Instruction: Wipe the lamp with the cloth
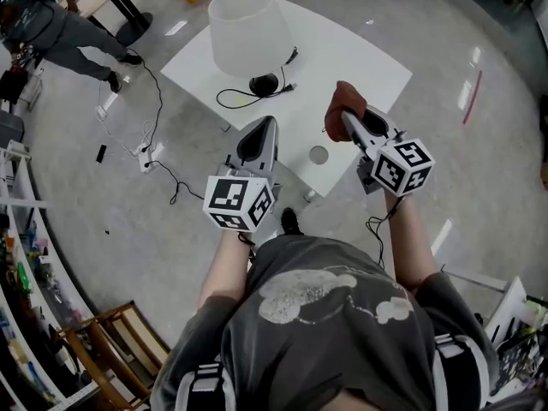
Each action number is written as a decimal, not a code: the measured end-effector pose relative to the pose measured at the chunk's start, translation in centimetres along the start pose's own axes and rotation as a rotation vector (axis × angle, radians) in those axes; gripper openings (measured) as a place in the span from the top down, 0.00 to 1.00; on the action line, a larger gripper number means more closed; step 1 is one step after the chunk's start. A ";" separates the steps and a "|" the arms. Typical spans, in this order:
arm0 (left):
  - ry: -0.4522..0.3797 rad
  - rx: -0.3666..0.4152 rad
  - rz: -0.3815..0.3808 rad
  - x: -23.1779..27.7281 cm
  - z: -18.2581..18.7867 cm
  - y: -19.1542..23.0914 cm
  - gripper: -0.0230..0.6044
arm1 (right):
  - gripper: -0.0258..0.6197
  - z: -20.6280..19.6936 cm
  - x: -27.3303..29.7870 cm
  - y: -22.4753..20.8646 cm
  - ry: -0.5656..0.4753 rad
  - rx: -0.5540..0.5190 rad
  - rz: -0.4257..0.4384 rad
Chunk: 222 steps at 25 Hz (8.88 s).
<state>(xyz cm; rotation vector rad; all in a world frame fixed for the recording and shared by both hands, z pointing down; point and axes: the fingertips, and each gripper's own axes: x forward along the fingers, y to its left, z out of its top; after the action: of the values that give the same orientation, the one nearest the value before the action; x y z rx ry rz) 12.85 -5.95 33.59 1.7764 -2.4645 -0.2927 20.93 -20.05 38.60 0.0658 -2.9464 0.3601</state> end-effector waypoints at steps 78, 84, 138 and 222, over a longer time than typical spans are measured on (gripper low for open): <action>-0.066 0.017 0.531 10.0 2.7 9.7 0.95 | 0.82 5.0 25.4 -11.6 0.179 -0.157 0.373; -0.096 0.027 0.454 9.3 4.3 10.2 0.95 | 0.82 12.9 21.5 -7.3 -0.010 -0.189 0.381; -0.020 0.040 0.149 7.3 3.3 9.2 0.95 | 0.82 9.2 14.7 0.4 -0.050 -0.110 0.224; 0.192 -0.041 -0.498 7.7 1.7 21.3 0.95 | 0.82 -4.6 22.8 10.6 0.083 0.162 -0.388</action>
<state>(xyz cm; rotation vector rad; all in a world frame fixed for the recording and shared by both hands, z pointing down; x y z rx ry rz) -9.70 -6.56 35.97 2.2579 -1.8499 -0.1901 -1.47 -9.15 44.54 0.6157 -2.7308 0.5239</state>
